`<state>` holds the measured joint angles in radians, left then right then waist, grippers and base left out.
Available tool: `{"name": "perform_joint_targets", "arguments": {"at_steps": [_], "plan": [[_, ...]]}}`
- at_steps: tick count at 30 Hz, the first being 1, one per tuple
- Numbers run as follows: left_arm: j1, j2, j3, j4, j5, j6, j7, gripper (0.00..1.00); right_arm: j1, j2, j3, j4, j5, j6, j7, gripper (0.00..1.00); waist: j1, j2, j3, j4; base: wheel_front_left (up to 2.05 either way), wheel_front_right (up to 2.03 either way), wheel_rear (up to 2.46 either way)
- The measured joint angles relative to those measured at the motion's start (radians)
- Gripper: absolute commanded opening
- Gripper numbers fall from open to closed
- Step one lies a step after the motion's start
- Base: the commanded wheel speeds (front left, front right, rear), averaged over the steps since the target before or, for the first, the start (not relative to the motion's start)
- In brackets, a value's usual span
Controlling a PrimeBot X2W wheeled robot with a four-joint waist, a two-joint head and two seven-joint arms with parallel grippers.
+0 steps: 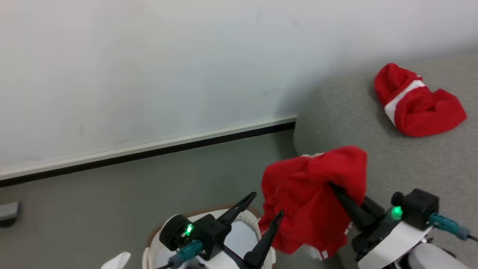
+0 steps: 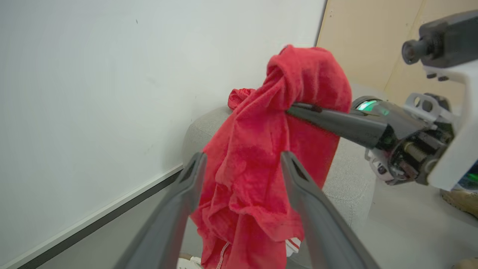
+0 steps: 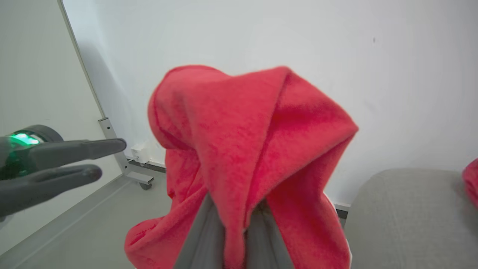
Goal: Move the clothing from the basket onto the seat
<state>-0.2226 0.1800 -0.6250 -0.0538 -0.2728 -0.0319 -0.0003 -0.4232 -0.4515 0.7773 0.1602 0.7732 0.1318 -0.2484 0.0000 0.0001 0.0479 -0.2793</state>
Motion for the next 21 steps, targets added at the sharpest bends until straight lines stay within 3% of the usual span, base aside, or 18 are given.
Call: {"name": "perform_joint_targets", "arguments": {"at_steps": [13, 21], "plan": [[-0.007, -0.052, -0.055, 0.118, 0.011, 0.000, -0.089, 1.00, 0.099, -0.042, -0.181, -0.069, -0.043, 0.000, -0.007, 0.00, 0.0000, 0.0000, 0.029, -0.177, 0.00, 0.00, 0.00], [-0.052, -0.062, -0.063, 0.144, 0.020, -0.003, -0.091, 1.00, 0.117, 0.013, -0.287, -0.061, -0.051, 0.000, -0.008, 0.00, 0.0000, 0.0000, 0.090, -0.198, 0.00, 0.00, 0.00]]}}
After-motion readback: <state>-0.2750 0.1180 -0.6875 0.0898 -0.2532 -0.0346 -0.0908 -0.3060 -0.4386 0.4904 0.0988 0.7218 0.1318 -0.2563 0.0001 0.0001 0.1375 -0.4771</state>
